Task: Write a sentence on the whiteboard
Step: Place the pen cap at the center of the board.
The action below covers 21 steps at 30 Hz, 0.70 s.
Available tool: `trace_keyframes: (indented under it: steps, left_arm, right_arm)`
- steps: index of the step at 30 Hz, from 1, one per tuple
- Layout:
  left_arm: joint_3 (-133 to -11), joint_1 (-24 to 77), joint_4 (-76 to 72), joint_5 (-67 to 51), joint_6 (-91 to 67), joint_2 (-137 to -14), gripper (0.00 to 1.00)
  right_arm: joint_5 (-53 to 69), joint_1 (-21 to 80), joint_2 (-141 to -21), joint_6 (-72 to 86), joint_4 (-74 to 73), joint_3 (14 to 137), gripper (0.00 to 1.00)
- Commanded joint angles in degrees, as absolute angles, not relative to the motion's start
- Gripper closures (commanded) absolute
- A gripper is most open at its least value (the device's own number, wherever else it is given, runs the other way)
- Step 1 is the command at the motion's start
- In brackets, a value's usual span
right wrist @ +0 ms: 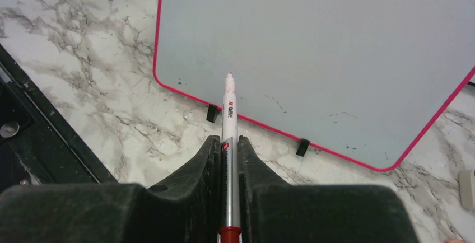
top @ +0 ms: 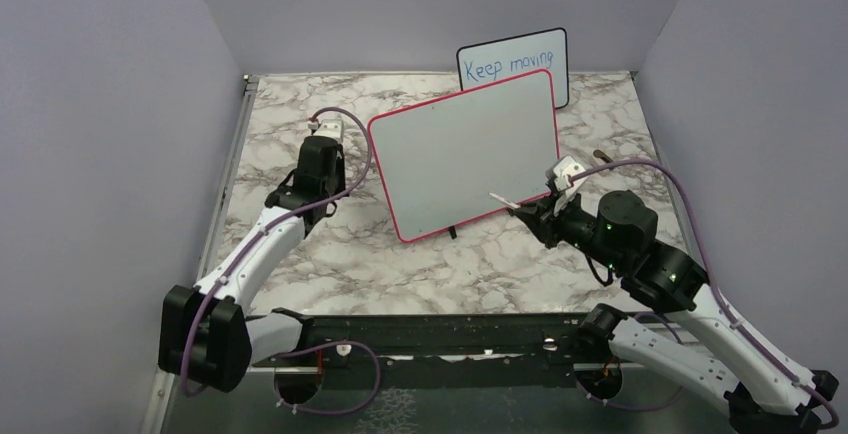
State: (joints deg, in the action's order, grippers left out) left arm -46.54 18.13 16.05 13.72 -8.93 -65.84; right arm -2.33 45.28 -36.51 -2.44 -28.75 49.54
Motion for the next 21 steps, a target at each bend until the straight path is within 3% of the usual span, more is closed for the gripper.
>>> trace_keyframes:
  steps: [1, 21]
  left_arm:
    - [-48.2, 15.4, 16.0, 9.1, -11.4, -70.8, 1.0]
    - [-52.1, 8.4, 10.4, 5.4, -11.9, -90.5, 0.92]
  right_arm:
    - [-6.4, 45.4, -34.3, -2.8, -26.3, 47.9, 1.0]
    - [-10.9, 45.3, -30.0, -4.6, -25.0, 43.8, 1.0]
